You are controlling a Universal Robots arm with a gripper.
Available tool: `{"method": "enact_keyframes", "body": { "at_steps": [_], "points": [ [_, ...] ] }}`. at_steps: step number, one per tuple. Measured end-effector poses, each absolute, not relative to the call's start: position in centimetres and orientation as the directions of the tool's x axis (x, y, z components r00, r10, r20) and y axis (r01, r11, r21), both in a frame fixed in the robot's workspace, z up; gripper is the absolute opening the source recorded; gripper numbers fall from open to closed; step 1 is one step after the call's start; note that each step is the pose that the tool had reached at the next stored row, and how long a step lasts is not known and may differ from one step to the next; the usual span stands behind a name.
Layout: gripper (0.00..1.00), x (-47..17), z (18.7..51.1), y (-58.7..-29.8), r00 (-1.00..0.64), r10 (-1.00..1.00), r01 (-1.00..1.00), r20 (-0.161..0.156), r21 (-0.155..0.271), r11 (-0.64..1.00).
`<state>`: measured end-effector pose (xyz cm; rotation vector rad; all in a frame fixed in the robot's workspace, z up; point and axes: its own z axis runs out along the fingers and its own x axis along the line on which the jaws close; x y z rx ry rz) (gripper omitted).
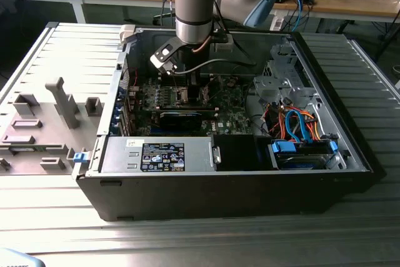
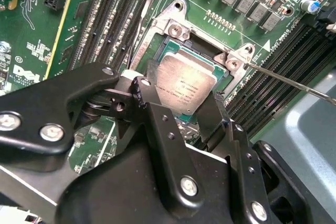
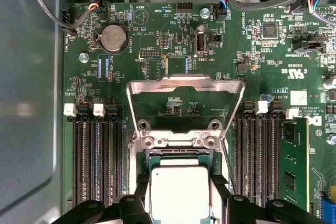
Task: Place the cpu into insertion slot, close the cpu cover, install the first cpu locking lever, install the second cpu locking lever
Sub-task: 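Place the cpu into insertion slot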
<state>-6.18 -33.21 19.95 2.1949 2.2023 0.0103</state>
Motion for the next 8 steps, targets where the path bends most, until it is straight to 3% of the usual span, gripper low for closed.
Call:
{"method": "enact_keyframes", "body": {
  "at_steps": [8],
  "points": [
    [0.54,-6.18,20.17,-33.2,-0.001,1.0,1.0,-0.018,0.028,0.002]
  ]
}}
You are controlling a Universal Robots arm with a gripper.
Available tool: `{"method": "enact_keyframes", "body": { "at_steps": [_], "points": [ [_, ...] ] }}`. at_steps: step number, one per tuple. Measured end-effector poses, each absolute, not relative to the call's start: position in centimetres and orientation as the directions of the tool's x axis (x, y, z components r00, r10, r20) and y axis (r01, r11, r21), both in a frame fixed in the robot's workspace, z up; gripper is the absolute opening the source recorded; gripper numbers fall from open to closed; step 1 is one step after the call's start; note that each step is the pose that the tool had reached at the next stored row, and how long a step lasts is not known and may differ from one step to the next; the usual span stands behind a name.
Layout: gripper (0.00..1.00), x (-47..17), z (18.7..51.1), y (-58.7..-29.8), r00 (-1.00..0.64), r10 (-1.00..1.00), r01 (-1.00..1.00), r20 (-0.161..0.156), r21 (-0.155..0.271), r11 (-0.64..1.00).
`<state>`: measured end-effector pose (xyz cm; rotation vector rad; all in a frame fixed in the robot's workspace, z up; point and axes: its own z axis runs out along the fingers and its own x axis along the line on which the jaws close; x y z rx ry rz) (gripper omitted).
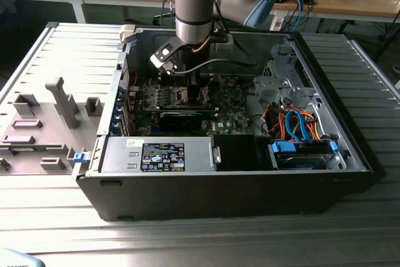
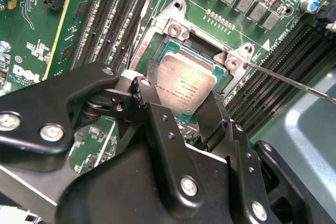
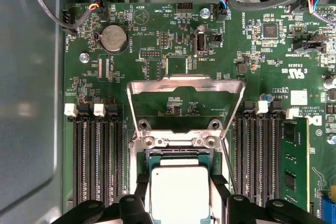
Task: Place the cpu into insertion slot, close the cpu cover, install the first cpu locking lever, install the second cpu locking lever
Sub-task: 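Place the cpu into insertion slot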
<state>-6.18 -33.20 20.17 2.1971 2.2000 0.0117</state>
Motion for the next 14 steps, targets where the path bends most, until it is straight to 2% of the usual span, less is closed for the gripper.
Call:
{"method": "enact_keyframes", "body": {
  "at_steps": [6,14],
  "points": [
    [0.54,-6.19,20.2,-33.21,0.037,0.999,0.999,-0.018,0.028,-0.036],
    [0.54,-6.09,20.1,-33.15,0.007,1.0,1.0,-0.018,0.028,-0.006]
  ]
}}
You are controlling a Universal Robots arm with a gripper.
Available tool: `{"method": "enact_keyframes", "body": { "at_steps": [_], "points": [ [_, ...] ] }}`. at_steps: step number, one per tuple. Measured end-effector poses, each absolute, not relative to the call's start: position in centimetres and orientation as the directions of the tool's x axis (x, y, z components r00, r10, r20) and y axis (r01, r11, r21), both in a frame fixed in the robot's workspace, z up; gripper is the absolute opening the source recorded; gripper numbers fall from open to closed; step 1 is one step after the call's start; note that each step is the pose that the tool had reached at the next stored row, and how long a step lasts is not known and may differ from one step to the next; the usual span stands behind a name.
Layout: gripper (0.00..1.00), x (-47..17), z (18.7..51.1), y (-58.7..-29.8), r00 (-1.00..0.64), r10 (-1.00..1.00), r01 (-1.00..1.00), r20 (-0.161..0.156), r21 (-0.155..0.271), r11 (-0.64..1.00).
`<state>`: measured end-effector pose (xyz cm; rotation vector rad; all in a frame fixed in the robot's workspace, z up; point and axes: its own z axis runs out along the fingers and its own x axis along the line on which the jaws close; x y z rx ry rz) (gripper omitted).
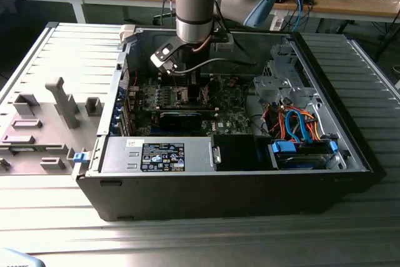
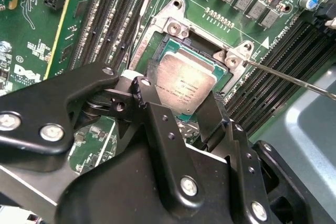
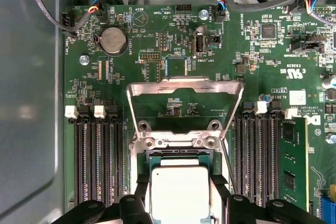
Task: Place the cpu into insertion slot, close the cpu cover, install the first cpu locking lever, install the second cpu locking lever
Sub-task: 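Place the cpu into insertion slot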
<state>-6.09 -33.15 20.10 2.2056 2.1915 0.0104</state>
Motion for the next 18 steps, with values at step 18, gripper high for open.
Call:
{"method": "enact_keyframes", "body": {
  "at_steps": [18],
  "points": [
    [0.62,-6.07,19.78,-33.14,0.008,1.0,1.0,-0.018,0.028,-0.008]
  ]
}}
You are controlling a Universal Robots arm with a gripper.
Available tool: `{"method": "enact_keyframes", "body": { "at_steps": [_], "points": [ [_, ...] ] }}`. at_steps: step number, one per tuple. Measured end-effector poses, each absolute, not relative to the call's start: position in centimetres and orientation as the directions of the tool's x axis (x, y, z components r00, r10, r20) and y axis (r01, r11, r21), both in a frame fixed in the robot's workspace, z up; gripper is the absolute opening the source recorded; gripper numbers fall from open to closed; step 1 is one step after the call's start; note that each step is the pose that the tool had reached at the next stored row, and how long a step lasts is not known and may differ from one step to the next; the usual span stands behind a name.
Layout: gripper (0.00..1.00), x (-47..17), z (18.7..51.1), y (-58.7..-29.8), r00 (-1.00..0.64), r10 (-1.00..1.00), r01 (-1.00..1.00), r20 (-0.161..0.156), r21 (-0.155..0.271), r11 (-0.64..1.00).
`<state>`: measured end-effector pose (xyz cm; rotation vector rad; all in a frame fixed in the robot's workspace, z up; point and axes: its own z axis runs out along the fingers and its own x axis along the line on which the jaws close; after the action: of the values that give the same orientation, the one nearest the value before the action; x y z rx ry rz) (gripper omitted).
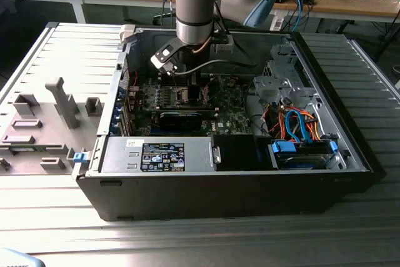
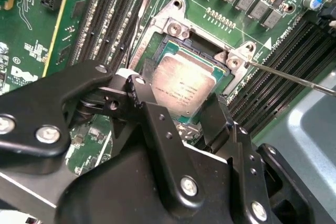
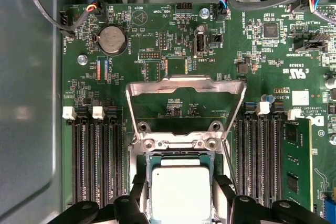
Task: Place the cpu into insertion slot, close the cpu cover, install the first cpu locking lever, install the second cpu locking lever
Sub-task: 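Place the cpu into insertion slot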
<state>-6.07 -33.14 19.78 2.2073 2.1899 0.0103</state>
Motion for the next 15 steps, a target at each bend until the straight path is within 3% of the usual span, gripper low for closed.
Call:
{"method": "enact_keyframes", "body": {
  "at_steps": [8,12,15],
  "points": [
    [0.6,-6.07,20.6,-33.02,0.008,1.0,1.0,-0.018,0.027,-0.008],
    [0.35,-6.11,20.6,-33.01,0.001,1.0,1.0,-0.019,0.027,-0.001],
    [0.29,-6.15,20.59,-33.01,-0.017,1.0,0.999,-0.022,0.027,0.018]
  ]
}}
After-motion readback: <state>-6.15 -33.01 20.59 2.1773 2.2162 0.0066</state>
